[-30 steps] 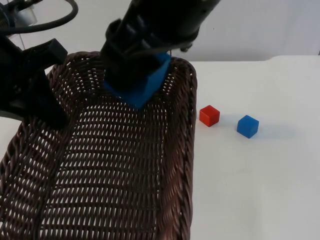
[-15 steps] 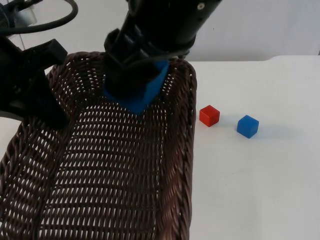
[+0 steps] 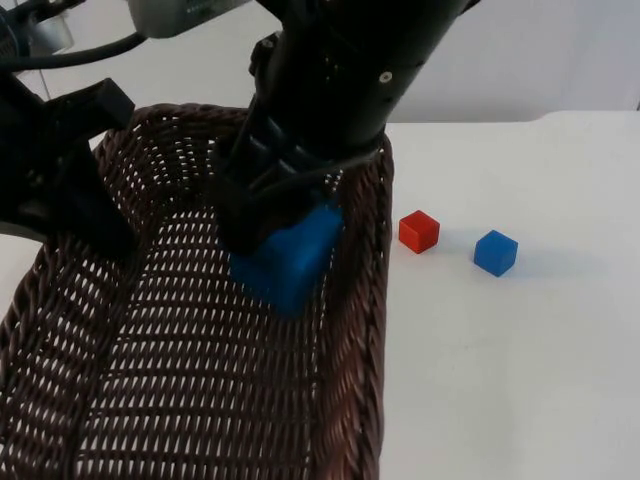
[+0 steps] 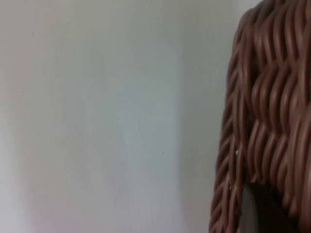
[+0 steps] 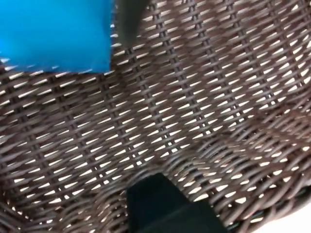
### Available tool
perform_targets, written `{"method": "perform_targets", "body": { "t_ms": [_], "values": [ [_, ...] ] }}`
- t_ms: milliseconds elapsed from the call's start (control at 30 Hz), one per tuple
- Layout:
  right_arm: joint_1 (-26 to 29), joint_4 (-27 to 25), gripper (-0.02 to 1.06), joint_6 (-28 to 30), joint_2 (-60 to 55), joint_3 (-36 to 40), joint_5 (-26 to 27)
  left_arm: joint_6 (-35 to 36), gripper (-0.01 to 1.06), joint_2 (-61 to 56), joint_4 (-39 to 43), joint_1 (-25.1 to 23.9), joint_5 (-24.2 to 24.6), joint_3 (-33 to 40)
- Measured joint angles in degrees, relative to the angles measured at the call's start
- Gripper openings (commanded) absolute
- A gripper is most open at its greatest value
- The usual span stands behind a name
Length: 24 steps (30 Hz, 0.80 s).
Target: Pick up the basket with the left hand and place the largest block into the basket with the right hand.
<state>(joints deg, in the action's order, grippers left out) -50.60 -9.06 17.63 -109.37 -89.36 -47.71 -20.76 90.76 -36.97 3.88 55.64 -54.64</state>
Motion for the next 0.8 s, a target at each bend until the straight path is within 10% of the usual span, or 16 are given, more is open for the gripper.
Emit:
{"method": "perform_targets", "body": {
  "t_ms": [800],
  "values": [
    [0.0,2.8,0.76,0.0,6.2,0.0,-2.3,0.0,0.00,0.0,0.5,0.0,-0.1,0.0]
  ]
}}
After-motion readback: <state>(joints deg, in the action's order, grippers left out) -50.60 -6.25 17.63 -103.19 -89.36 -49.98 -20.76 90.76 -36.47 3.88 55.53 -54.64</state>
